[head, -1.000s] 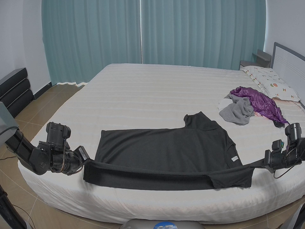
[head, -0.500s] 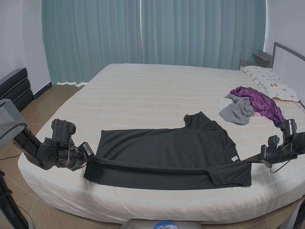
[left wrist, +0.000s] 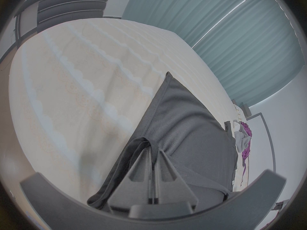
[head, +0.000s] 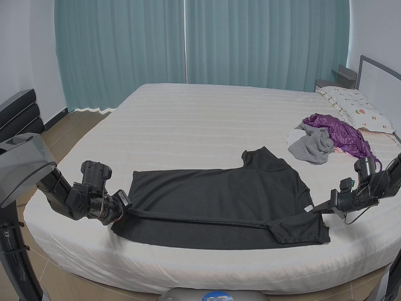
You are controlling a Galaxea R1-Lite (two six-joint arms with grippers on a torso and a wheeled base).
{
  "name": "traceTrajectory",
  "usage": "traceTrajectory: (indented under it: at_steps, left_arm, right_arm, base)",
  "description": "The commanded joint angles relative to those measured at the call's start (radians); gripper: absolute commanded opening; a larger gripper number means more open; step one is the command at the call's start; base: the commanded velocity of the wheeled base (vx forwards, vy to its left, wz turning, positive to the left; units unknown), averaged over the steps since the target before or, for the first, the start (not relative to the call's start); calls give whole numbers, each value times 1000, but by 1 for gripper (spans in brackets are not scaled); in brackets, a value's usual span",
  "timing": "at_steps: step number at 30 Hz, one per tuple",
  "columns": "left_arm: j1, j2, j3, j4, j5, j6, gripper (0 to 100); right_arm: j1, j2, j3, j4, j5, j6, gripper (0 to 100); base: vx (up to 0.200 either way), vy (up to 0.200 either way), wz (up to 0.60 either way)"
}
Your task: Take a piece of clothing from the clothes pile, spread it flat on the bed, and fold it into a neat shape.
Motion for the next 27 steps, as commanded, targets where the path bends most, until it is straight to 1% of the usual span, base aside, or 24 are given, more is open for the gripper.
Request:
traceTrajectory:
  at_steps: [1,5,9,11,14,17,18,20,21,24,25,26,27]
  left_arm:
    - [0,31,-16,1,-3,-2,100]
    - [2,21,-1,-7,-6,-42,100]
    - [22,-84,42,-8,-29,-58,100]
    - [43,-148,74,-7,-44,-61,100]
    - [49,-239,150,-10,-49,-94,100]
    - [49,-304,232,-14,-49,-118,100]
    - [49,-304,232,-14,-49,-118,100]
    - [42,-338,321,-44,-57,-121,100]
    - [40,-341,344,-59,-57,-123,100]
    - [35,-344,414,-134,-57,-123,100]
    - [35,-344,414,-134,-57,-123,100]
    - [35,-343,441,-166,-58,-126,100]
    - [34,-334,475,-211,-58,-129,100]
  right_arm:
    - [5,43,-16,-1,2,5,100]
    - [-2,9,1,-1,13,8,100]
    - [-4,-116,93,-12,16,8,100]
    - [-13,-202,165,-44,16,9,100]
    - [-38,-302,291,-138,16,16,100]
    - [-47,-348,392,-260,16,81,100]
    - [-47,-348,392,-260,16,81,100]
    - [-45,-328,476,-447,14,189,100]
    - [-45,-311,502,-512,14,207,100]
    - [-38,-213,594,-762,1,213,100]
    - [-38,-213,594,-762,1,213,100]
    - [-30,-170,631,-869,1,224,100]
    - [-18,-99,685,-1010,-1,235,100]
  base:
    - [0,0,0]
    - [0,0,0]
    - [0,0,0]
    - [0,0,0]
    - [0,0,0]
    - [0,0,0]
    - [0,0,0]
    - [0,0,0]
    - [0,-200,0]
    - [0,-200,0]
    - [0,-200,0]
    - [0,-200,0]
    - [0,-200,0]
